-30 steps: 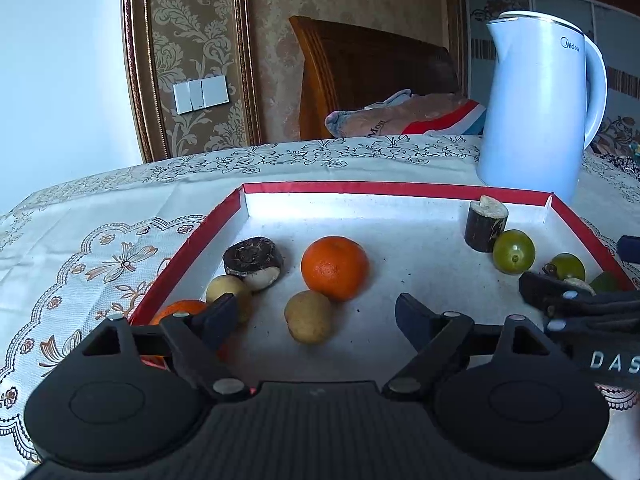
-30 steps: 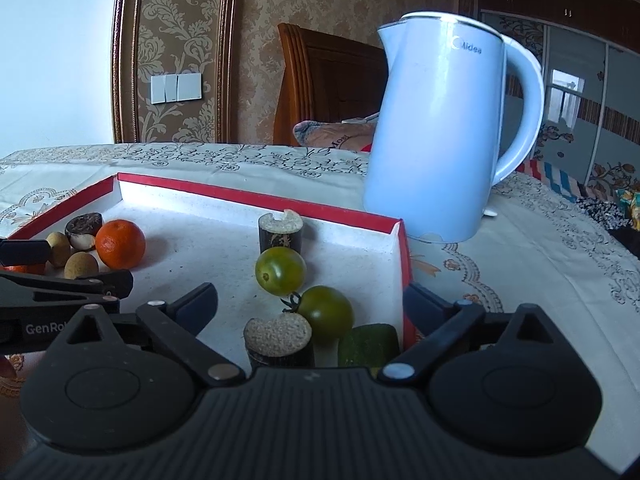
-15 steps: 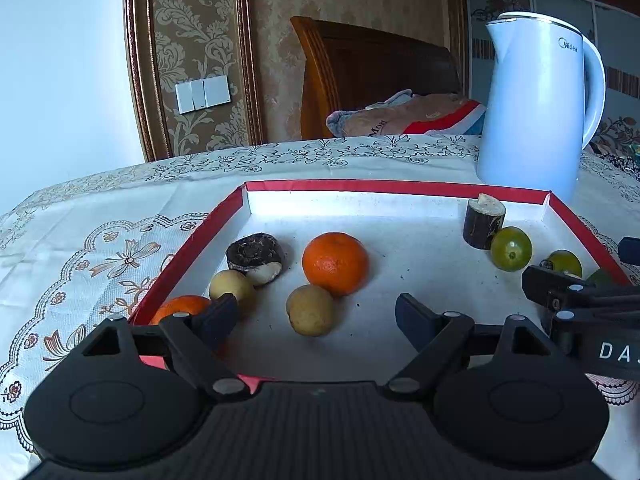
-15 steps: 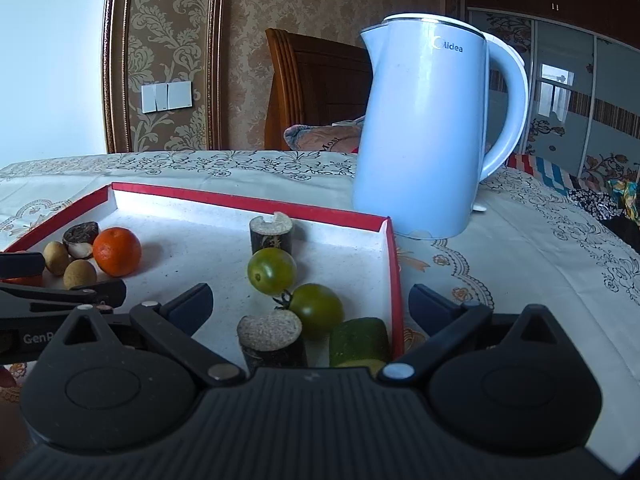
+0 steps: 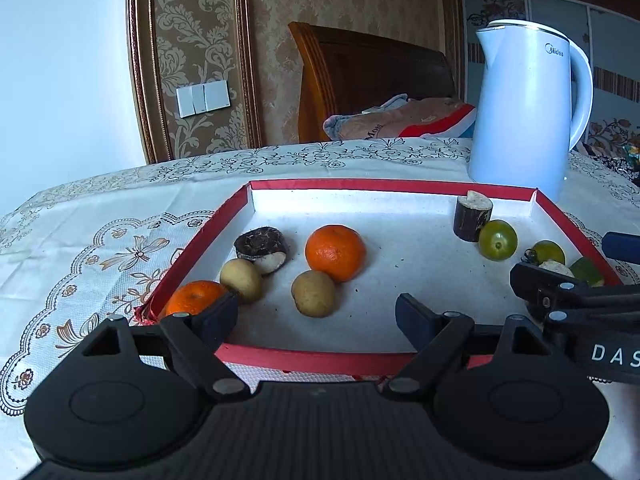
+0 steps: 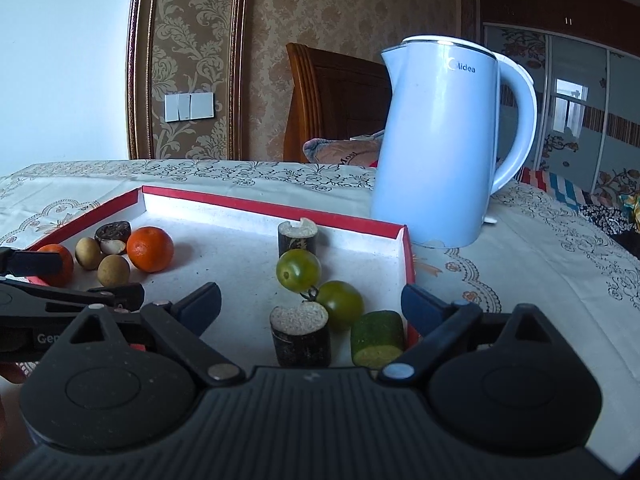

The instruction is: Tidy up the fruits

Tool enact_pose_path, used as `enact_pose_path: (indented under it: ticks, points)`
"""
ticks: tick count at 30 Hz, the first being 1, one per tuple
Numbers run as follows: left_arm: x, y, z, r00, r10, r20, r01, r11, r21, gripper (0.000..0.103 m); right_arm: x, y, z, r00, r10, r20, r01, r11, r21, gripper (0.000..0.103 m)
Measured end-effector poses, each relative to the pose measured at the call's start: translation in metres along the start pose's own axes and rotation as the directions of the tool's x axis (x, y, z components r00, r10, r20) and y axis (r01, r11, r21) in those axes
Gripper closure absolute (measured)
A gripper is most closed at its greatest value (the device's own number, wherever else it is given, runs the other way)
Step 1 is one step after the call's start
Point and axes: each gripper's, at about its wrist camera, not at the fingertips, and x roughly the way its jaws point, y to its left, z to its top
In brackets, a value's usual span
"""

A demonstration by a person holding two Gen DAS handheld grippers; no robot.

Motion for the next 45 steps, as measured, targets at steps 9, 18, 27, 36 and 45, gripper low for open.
enact_pose_path:
  ticks: [9, 18, 27, 36, 45]
  points:
    - [-0.023, 0.009, -0.007, 0.999, 0.027, 0.041, -0.026, 0.999, -0.021, 0.017, -0.015, 0.001, -0.006, 0.999, 0.034, 0.009, -0.034, 0.999, -0.004, 0.013]
    - [-0.040, 0.041, -0.015, 1.000, 0.003, -0.023, -0.007, 0.985, -0.172, 0.014, -0.041, -0.001, -0.015, 0.994, 0.105, 0.024, -0.105, 0.994, 0.035, 0.013]
    - [-0.057, 0.037, -0.034, 0.998, -0.028, -0.051, 0.022, 0.994, -0.104, 0.014, -0.056, -0.002, -0.021, 0.989, 0.147, 0.029, -0.148, 0.987, 0.057, 0.009]
    - [-0.059, 0.036, -0.034, 0.999, -0.020, -0.037, 0.017, 0.995, -0.101, 0.014, -0.054, -0.001, -0.021, 0.989, 0.150, 0.008, -0.150, 0.987, 0.058, 0.006]
    - [-0.061, 0.034, -0.034, 1.000, -0.005, -0.023, 0.003, 0.996, -0.090, 0.014, -0.051, -0.001, -0.022, 0.988, 0.156, -0.012, -0.155, 0.986, 0.058, 0.004]
